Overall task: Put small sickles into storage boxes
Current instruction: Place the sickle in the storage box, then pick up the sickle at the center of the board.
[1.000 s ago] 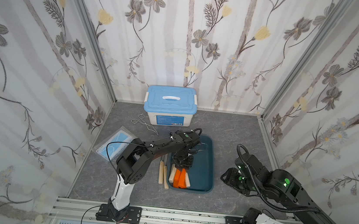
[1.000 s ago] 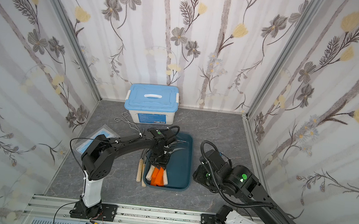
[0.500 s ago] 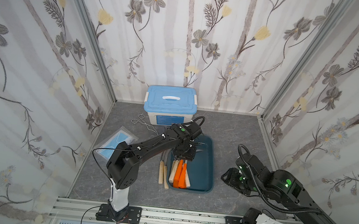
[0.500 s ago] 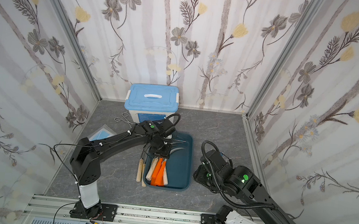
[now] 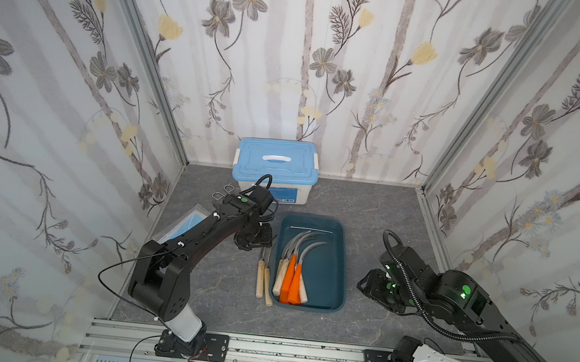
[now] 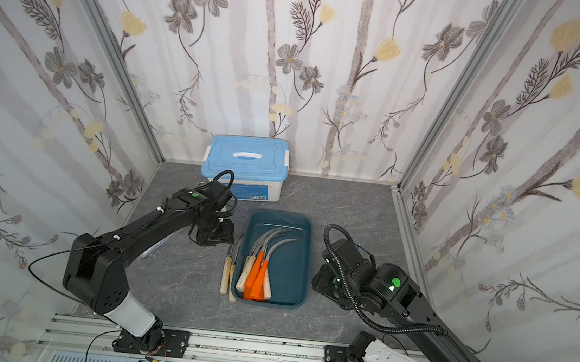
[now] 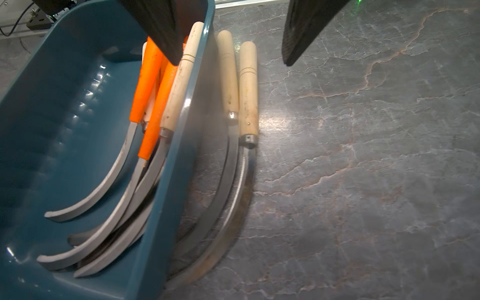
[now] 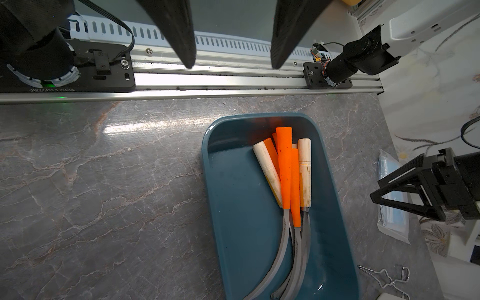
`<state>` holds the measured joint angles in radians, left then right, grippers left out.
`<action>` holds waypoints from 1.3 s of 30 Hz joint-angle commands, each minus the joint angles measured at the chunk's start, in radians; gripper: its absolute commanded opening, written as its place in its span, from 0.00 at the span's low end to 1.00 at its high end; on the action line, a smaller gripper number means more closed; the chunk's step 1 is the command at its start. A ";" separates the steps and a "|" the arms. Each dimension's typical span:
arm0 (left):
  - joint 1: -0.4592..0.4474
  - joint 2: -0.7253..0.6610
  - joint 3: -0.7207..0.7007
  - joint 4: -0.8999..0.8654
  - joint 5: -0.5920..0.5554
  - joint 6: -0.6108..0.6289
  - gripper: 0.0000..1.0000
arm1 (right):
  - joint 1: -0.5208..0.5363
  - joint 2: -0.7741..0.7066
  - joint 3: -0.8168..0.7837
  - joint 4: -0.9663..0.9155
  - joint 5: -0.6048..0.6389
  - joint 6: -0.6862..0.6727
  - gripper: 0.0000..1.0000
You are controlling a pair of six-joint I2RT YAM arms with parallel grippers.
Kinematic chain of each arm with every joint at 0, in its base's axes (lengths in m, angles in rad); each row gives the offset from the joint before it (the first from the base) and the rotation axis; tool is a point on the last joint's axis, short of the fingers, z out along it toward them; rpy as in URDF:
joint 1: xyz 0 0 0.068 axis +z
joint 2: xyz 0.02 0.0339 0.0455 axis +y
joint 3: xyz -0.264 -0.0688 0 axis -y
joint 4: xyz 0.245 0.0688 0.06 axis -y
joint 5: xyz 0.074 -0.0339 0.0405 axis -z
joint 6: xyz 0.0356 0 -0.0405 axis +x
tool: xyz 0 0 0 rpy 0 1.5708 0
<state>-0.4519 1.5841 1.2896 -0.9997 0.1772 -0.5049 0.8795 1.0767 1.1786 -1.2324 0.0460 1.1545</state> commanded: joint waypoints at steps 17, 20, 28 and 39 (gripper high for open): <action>0.084 -0.041 -0.245 0.029 0.039 -0.031 0.81 | 0.001 0.056 0.024 0.045 0.005 -0.015 0.49; 0.083 -0.015 -0.236 0.030 0.042 -0.036 0.79 | 0.001 0.048 0.017 0.049 0.005 -0.008 0.50; 0.082 0.030 -0.215 0.033 0.042 -0.034 0.77 | 0.002 0.039 0.001 0.042 -0.007 -0.008 0.50; 0.054 0.044 -0.246 0.074 0.099 -0.039 0.81 | 0.002 0.005 -0.029 0.052 -0.002 0.004 0.50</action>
<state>-0.3889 1.6176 1.0378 -0.9394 0.2504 -0.5316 0.8810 1.0832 1.1526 -1.1938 0.0456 1.1446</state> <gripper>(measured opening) 0.806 0.495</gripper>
